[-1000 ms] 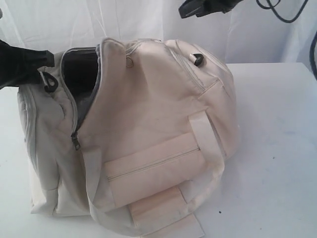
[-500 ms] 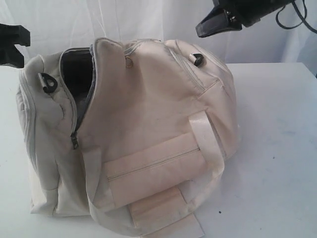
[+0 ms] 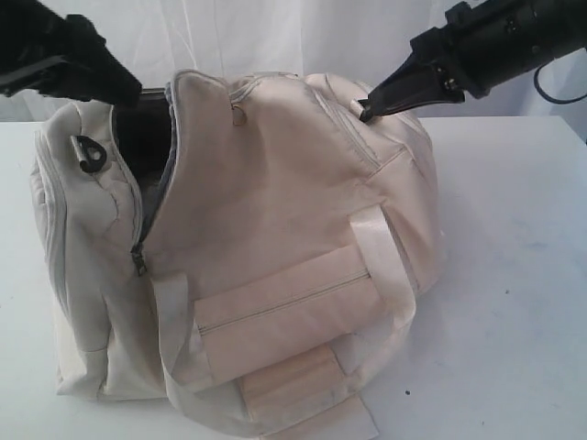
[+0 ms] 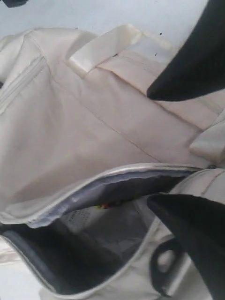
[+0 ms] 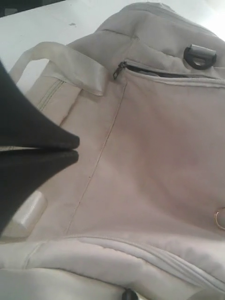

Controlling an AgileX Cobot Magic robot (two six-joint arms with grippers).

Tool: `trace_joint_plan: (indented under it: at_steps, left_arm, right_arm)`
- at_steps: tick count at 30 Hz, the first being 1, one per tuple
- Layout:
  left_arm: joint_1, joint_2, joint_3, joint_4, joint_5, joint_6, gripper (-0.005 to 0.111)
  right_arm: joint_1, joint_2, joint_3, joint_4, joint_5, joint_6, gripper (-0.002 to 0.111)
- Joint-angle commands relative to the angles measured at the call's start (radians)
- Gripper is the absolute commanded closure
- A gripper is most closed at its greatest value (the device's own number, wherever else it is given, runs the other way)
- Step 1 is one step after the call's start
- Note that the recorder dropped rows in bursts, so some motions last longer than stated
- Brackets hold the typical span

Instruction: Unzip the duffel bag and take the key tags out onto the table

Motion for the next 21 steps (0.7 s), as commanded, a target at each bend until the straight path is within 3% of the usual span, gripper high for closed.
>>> trace_joint_plan:
  at_steps: [1,6,13,21]
  left_arm:
    - [-0.001,0.074,-0.015,-0.088,-0.134,0.17,0.039]
    - [-0.04,0.199,-0.017,-0.247,-0.303,0.272,0.04]
    - [-0.055,0.332,-0.019,-0.26,-0.455,0.325,0.04]
    - [-0.055,0.225,-0.103,-0.217,-0.261,0.21,0.04]
  right_arm:
    - [-0.005,-0.01,0.031,0.012,0.001,-0.039,0.108]
    - [-0.005,-0.008,0.043,0.012,-0.034,-0.046,0.108]
    - [-0.005,-0.008,0.043,0.041,-0.016,-0.079,0.108]
    - [-0.005,-0.008,0.043,0.062,0.003,-0.096,0.108]
